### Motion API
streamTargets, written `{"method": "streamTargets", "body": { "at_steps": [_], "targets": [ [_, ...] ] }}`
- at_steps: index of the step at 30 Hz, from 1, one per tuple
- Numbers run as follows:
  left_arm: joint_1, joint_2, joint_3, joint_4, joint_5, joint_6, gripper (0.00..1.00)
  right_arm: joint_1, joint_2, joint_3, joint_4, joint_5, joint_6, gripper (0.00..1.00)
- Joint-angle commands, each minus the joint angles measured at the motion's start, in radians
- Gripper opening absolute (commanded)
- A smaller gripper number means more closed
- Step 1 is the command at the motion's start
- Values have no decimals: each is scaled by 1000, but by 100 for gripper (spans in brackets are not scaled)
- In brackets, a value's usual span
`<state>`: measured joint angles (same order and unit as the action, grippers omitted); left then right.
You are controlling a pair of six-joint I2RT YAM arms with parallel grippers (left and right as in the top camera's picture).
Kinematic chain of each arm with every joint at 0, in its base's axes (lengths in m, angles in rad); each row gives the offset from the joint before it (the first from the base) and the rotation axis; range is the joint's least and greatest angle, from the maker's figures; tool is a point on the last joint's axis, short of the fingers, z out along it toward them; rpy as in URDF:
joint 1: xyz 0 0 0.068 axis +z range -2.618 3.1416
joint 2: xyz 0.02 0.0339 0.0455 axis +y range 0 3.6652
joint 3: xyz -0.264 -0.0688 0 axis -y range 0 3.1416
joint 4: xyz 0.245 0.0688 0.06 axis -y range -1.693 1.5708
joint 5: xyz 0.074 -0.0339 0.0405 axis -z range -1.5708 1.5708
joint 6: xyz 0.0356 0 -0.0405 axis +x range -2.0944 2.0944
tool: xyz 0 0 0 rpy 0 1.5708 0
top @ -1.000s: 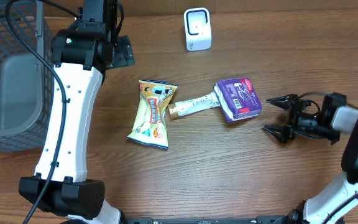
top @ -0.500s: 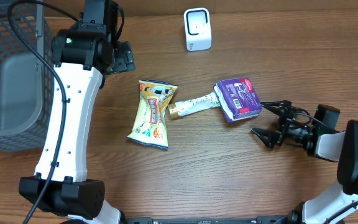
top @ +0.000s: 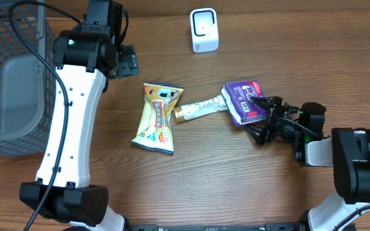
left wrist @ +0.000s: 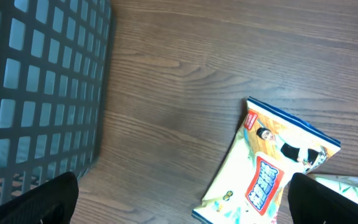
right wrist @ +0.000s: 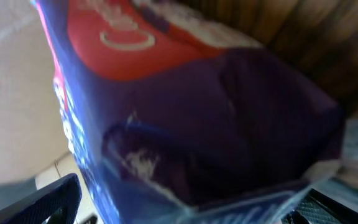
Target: Scan the item barcode
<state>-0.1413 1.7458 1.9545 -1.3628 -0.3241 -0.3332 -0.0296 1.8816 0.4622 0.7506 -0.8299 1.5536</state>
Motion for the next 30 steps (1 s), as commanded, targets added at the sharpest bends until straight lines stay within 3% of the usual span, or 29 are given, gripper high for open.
{"method": "streamTargets", "body": {
  "at_steps": [1,8,22,28,30],
  "targets": [
    [4,2,-2,-2,0,20,100,22,151,-82,-93,427,-35,100],
    [3,2,-2,-1,0,20,100,19,149,-82,-74,515,-54,100],
    [3,2,-2,-2,8,19,100,-130,149,-83,-135,530,-230,99],
    [3,2,-2,-2,30,19,100,-123,149,-82,-124,522,-267,95],
    [3,2,-2,-3,30,19,100,-122,149,-82,-124,523,-273,89]
  ]
}}
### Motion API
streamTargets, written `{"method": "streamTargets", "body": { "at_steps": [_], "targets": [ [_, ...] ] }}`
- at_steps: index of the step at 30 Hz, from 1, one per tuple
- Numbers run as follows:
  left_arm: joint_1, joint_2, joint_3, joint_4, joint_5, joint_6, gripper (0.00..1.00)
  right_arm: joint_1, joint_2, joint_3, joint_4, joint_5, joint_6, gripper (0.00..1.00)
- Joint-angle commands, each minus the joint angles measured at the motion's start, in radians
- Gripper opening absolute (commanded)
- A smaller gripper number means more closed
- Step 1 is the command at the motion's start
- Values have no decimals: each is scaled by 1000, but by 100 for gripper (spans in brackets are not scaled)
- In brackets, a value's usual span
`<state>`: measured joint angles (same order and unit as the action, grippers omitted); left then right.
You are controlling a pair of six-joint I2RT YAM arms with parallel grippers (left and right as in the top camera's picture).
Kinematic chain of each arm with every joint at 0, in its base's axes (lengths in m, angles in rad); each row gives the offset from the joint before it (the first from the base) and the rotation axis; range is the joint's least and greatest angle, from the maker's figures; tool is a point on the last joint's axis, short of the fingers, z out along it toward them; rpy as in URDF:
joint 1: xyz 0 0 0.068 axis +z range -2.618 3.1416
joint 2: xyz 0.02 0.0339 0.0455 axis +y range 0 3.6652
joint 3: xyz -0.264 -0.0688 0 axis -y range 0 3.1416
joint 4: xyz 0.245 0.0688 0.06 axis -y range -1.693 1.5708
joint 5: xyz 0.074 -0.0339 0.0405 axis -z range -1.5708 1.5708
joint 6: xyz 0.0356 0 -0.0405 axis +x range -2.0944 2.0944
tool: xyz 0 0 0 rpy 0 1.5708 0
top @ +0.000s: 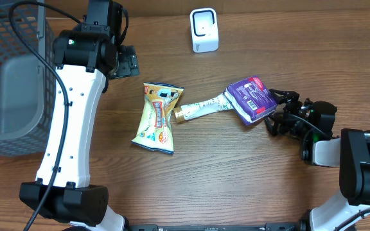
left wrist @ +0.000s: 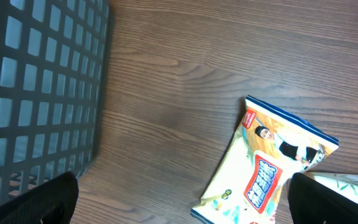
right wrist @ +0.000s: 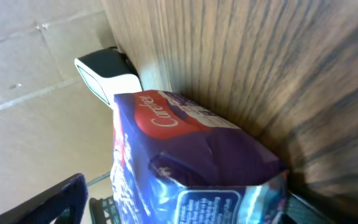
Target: Scan the item barcode
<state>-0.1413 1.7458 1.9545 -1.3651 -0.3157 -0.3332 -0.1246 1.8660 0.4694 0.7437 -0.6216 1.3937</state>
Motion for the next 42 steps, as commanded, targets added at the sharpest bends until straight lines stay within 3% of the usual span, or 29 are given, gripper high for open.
{"method": "streamTargets", "body": {
  "at_steps": [1,6,7,10,18,24,36,42],
  "targets": [
    [3,2,-2,0,22,19,100,-27,165,-90,-117,314,-118,84],
    [3,2,-2,-3,22,19,100,-27,165,-90,-116,314,-146,35],
    [3,2,-2,-4,22,19,100,-27,165,-89,-116,314,-151,21],
    [3,2,-2,-4,22,19,100,-27,165,-89,-74,289,-205,4],
    [3,2,-2,-4,21,19,100,-27,115,-89,8,234,-377,4],
    [3,2,-2,-3,21,19,100,-28,-56,-89,2,172,-486,4],
    [3,2,-2,-3,21,19,100,-28,-523,-71,-79,-72,-498,4],
    [3,2,-2,-3,21,19,100,-28,-739,-56,-230,-113,-355,4]
  ]
}}
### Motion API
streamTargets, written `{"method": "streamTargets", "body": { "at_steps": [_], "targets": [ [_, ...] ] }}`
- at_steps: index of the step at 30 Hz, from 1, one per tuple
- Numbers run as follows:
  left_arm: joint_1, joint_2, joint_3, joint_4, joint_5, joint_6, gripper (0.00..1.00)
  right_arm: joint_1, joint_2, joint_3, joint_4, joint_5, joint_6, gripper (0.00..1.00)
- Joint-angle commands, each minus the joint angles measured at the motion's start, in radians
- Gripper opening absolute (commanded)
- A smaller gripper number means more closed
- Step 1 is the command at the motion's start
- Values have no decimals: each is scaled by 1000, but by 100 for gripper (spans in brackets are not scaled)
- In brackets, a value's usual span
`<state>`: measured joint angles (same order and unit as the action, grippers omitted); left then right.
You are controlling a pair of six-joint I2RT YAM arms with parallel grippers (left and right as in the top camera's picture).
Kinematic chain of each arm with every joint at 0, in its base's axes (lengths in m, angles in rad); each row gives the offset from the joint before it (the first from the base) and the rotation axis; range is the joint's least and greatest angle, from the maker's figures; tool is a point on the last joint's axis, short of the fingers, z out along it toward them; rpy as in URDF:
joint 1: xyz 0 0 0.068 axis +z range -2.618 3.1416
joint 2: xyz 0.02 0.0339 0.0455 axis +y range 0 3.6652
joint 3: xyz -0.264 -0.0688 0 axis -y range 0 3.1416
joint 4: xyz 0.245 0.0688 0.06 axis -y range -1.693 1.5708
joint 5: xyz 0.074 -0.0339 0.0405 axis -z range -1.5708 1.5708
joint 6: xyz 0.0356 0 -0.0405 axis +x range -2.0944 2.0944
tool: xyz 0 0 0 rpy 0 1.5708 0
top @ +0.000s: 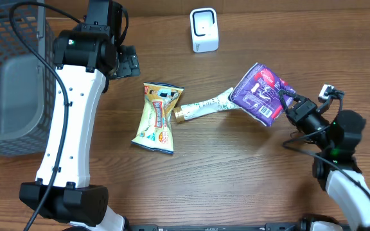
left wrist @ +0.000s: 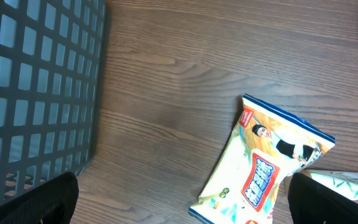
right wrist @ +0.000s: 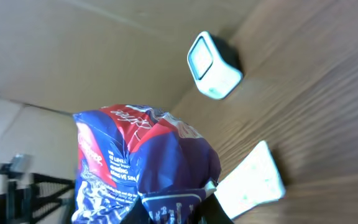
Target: Scan the item barcode
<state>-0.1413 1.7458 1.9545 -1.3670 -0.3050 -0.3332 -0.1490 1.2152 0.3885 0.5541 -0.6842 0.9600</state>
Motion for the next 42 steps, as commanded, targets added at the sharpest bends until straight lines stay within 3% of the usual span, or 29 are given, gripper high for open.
{"method": "streamTargets", "body": {
  "at_steps": [1,12,20,27,31,37,42],
  "targets": [
    [3,2,-2,-2,11,19,100,-4,-113,25,-65,-50,90,4],
    [3,2,-2,-1,11,19,100,-4,-177,26,-278,44,126,4],
    [3,2,-2,-1,11,19,100,-4,-177,72,-305,117,144,4],
    [3,2,-2,-1,11,19,100,-3,-176,287,-641,282,137,4],
    [3,2,-2,-1,11,19,100,-3,-176,413,-762,303,16,4],
    [3,2,-2,-1,11,19,100,-1,-176,450,-756,308,-191,4],
    [3,2,-2,-1,11,19,100,71,-167,449,-632,304,-592,4]
  ]
}}
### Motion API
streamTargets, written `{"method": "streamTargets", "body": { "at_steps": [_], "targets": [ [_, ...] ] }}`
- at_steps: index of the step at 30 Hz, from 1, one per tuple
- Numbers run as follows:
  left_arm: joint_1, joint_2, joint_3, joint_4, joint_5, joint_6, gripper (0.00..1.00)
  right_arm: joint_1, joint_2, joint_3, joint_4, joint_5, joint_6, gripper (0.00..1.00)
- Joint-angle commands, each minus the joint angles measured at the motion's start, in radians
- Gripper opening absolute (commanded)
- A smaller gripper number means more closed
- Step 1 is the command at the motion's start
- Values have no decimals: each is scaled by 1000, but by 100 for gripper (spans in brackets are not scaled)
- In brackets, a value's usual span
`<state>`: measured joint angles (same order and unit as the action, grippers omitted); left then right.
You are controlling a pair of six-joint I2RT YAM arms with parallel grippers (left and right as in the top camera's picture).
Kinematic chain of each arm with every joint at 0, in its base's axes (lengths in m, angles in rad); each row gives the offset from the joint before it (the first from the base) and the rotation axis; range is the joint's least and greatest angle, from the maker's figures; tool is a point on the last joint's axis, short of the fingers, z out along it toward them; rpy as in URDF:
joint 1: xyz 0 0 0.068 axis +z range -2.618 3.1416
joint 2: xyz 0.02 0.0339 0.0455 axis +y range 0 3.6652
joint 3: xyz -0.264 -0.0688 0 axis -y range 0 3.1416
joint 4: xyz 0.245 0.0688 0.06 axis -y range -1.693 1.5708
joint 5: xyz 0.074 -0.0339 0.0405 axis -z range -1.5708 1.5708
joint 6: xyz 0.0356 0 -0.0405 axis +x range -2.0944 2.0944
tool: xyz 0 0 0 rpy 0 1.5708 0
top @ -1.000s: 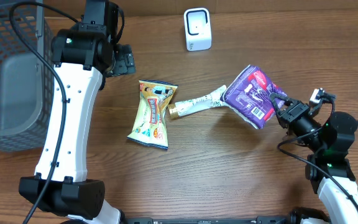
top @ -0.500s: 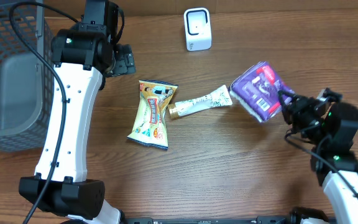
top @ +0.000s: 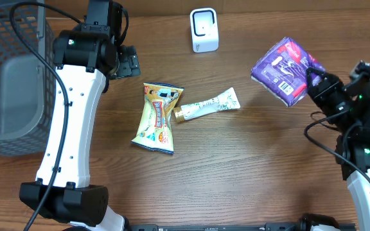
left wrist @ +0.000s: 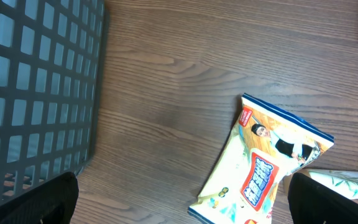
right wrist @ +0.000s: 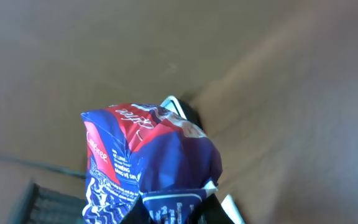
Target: Scan the item barcode
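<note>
My right gripper (top: 315,78) is shut on a purple and red packet (top: 284,61), held high above the table's right side; the same packet (right wrist: 149,158) fills the right wrist view, its end pinched at the frame's bottom. The white barcode scanner (top: 204,30) stands at the table's far edge, and its corner (right wrist: 179,107) peeks out behind the packet. My left gripper (left wrist: 182,202) stands open above the table near the basket, nothing between its fingers (left wrist: 33,199).
A grey wire basket (top: 8,77) sits at the left. A yellow snack bag (top: 157,117) and a white tube (top: 205,106) lie mid-table; the snack bag (left wrist: 272,165) also shows below the left wrist.
My right gripper has risen and moved to the right and farther back with the purple packet, away from the tube. The left arm has not moved.
The purple packet lay by the tube's end with my right gripper around it. It was then tilted up off the wood, then lifted clear beside the tube, and now hangs high at the right. The left arm stayed still throughout.
</note>
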<state>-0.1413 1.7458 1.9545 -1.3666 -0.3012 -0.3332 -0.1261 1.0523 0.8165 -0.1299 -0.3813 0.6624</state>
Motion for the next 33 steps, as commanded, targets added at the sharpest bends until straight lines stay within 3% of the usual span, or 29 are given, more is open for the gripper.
{"method": "streamTargets", "body": {
  "at_steps": [1,4,9,12,17,25,33],
  "targets": [
    [3,2,-2,-2,7,19,100,66,5,21,91,8,-333,4],
    [3,2,-2,-2,7,19,100,145,59,21,241,82,-457,4],
    [3,2,-2,-2,7,19,100,292,217,22,472,375,-702,4],
    [3,2,-2,-2,7,19,100,371,358,23,694,562,-942,4],
    [3,2,-2,-2,7,19,100,420,584,83,975,700,-1223,4],
    [4,2,-2,-2,7,19,100,437,833,352,1026,704,-1454,4],
    [5,2,-2,-2,7,19,100,493,967,540,992,587,-1542,4]
  ]
}}
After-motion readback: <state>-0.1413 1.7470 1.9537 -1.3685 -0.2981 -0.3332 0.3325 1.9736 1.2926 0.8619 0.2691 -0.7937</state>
